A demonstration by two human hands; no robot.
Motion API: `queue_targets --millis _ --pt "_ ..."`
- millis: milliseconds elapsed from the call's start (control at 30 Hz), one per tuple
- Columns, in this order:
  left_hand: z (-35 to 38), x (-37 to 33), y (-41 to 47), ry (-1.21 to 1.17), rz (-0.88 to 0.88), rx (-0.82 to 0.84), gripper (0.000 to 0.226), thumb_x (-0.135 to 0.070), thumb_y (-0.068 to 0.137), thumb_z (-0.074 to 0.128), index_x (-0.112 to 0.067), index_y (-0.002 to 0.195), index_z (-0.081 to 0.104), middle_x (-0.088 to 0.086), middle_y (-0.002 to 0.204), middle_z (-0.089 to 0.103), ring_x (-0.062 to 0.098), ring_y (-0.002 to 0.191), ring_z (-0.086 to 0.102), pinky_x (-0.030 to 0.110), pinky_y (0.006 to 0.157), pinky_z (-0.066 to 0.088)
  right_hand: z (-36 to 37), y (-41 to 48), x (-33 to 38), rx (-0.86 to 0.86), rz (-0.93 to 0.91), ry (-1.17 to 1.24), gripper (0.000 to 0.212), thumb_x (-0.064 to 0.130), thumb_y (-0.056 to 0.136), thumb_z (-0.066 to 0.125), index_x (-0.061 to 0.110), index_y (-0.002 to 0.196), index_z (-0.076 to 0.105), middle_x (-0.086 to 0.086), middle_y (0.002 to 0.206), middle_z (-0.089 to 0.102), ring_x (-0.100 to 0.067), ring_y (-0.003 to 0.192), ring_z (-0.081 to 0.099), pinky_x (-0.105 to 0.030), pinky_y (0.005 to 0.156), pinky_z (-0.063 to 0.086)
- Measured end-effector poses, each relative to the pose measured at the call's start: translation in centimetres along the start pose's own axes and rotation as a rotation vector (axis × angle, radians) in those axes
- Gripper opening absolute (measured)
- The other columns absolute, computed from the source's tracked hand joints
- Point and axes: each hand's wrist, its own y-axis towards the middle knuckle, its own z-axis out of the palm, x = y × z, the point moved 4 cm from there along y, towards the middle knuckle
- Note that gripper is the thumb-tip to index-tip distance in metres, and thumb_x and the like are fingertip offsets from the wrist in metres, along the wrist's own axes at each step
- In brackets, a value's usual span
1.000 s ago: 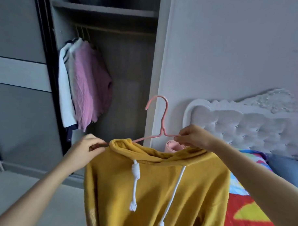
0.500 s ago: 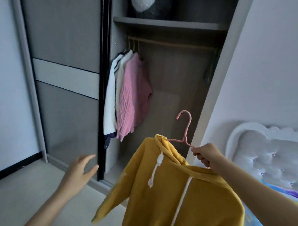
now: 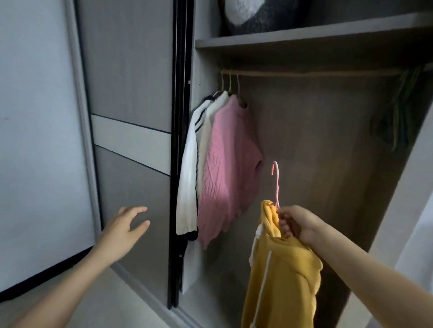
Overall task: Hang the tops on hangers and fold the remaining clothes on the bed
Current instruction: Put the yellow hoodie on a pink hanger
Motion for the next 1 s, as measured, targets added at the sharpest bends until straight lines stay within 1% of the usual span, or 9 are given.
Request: queue_targets --millis 233,367,467,567,667,733,800,900,1000 --pt "5.1 -0.6 7.0 -0.007 0.065 0.008 0.034 -0.012 0.088 0.062 -0.008 0.122 0.057 0.007 0.115 0.052 0.026 0.103 0.055 0.021 0.081 0.031 0.1 6.5 5.6 -0.011 -0.234 0.165 0.023 -0.002 0.089 0.05 0.004 0.067 0.05 -0.005 0.04 0.045 -0.011 0.03 0.043 -0.017 0.033 0.037" --pt "6.9 -0.9 12.7 -0.014 0.117 -0.033 0.036 -0.011 0.087 0.064 -0.006 0.122 0.058 0.012 0.115 0.055 0.029 0.103 0.053 0.023 0.083 0.031 0.7 8.4 9.9 -0.007 -0.432 0.238 0.027 -0.005 0.092 0.046 0.002 0.066 0.05 -0.005 0.038 0.045 -0.01 0.031 0.044 -0.016 0.035 0.039" --pt "8.3 -1.4 17.5 0.008 0.196 -0.079 0.037 -0.015 0.088 0.064 -0.007 0.124 0.058 0.013 0.12 0.054 0.032 0.115 0.047 0.033 0.095 0.035 1.3 9.4 13.2 -0.028 -0.572 0.245 0.022 -0.005 0.094 0.043 0.001 0.075 0.052 -0.002 0.041 0.049 -0.006 0.034 0.046 -0.015 0.039 0.042" --pt "8.9 -2.3 23.8 0.035 0.278 -0.173 0.043 -0.026 0.089 0.058 -0.01 0.129 0.055 0.013 0.129 0.05 0.033 0.121 0.037 0.037 0.102 0.029 2.6 11.3 17.4 -0.072 -0.682 0.17 0.02 -0.001 0.095 0.045 0.0 0.078 0.056 0.001 0.042 0.053 -0.004 0.037 0.048 -0.014 0.042 0.044" --pt "8.9 -3.4 30.0 0.089 0.401 -0.244 0.057 -0.042 0.082 0.045 -0.01 0.127 0.057 0.017 0.132 0.049 0.033 0.122 0.034 0.046 0.099 0.035 3.7 13.3 21.9 -0.188 -0.756 0.014 0.025 0.003 0.095 0.047 0.002 0.074 0.06 0.002 0.045 0.056 -0.001 0.038 0.051 -0.011 0.045 0.043" --pt "8.4 -3.6 34.6 0.144 0.512 -0.286 0.06 -0.044 0.078 0.041 -0.008 0.121 0.06 0.024 0.126 0.053 0.03 0.116 0.034 0.055 0.089 0.043 4.6 15.3 24.9 -0.266 -0.803 -0.026 0.027 0.004 0.095 0.048 0.003 0.071 0.062 0.003 0.047 0.058 -0.001 0.042 0.053 -0.01 0.046 0.044" --pt "7.8 -3.9 38.5 0.196 0.563 -0.362 0.05 -0.036 0.078 0.049 -0.009 0.119 0.058 0.027 0.126 0.052 0.031 0.116 0.033 0.06 0.081 0.046 5.3 16.9 27.5 -0.329 -0.824 -0.067 0.024 0.004 0.095 0.049 -0.001 0.076 0.064 0.0 0.056 0.06 -0.009 0.053 0.055 -0.009 0.046 0.044" --pt "7.1 -4.2 44.3 0.216 0.576 -0.47 0.05 -0.024 0.075 0.067 -0.009 0.122 0.057 0.029 0.134 0.045 0.038 0.123 0.031 0.064 0.083 0.042 6.7 18.9 31.0 -0.407 -0.863 -0.129 0.023 0.006 0.096 0.047 -0.01 0.098 0.064 -0.014 0.078 0.058 -0.016 0.062 0.05 -0.008 0.044 0.043" --pt "7.0 -4.7 48.9 0.277 0.565 -0.522 0.065 -0.019 0.067 0.08 -0.009 0.126 0.056 0.031 0.139 0.039 0.039 0.128 0.024 0.065 0.087 0.039 7.4 20.6 32.9 -0.441 -0.892 -0.129 0.024 0.008 0.096 0.047 -0.005 0.087 0.065 -0.017 0.083 0.059 -0.018 0.06 0.051 -0.01 0.045 0.045"
